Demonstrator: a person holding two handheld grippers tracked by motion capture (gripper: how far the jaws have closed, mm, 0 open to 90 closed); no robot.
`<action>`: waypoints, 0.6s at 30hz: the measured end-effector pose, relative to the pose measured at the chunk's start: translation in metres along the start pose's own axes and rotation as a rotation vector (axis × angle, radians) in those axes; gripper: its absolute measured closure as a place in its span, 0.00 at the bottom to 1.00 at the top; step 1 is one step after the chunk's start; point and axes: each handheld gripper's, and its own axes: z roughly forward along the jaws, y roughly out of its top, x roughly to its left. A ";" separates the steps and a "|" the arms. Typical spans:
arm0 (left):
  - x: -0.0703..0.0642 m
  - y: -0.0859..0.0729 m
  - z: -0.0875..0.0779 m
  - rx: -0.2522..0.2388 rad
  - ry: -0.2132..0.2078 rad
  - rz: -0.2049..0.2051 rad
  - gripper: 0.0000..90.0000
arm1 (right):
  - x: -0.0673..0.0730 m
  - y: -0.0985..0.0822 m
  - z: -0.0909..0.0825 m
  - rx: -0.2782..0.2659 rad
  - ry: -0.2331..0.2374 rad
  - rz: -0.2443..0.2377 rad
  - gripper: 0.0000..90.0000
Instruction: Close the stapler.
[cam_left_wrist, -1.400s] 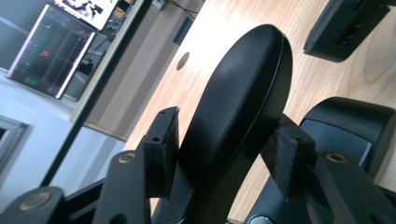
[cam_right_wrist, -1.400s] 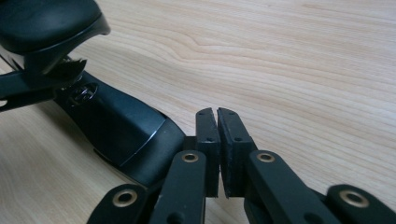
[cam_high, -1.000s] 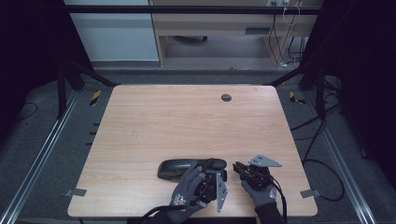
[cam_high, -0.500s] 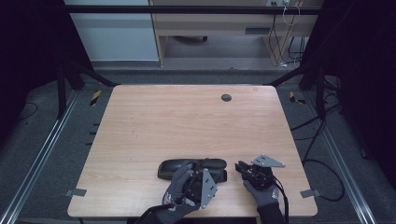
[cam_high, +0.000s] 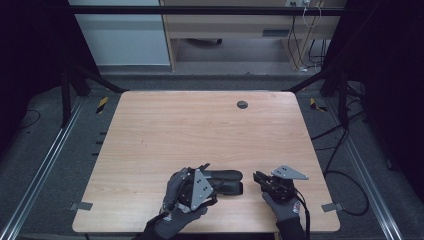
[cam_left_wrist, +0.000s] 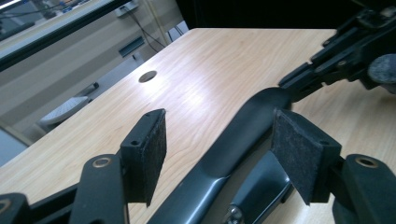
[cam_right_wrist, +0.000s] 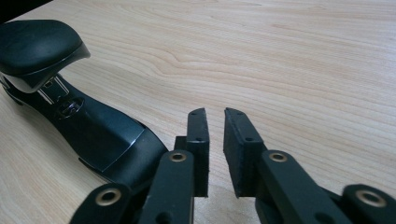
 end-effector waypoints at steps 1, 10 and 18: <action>0.003 -0.001 -0.001 -0.001 0.004 -0.009 0.40 | 0.000 0.001 -0.001 0.005 0.001 -0.001 0.95; 0.037 -0.014 -0.021 -0.006 0.063 -0.108 0.43 | -0.001 0.011 -0.005 -0.009 0.005 -0.012 1.00; 0.066 -0.035 -0.038 0.014 0.123 -0.186 0.43 | 0.002 0.022 -0.010 -0.029 0.019 -0.015 1.00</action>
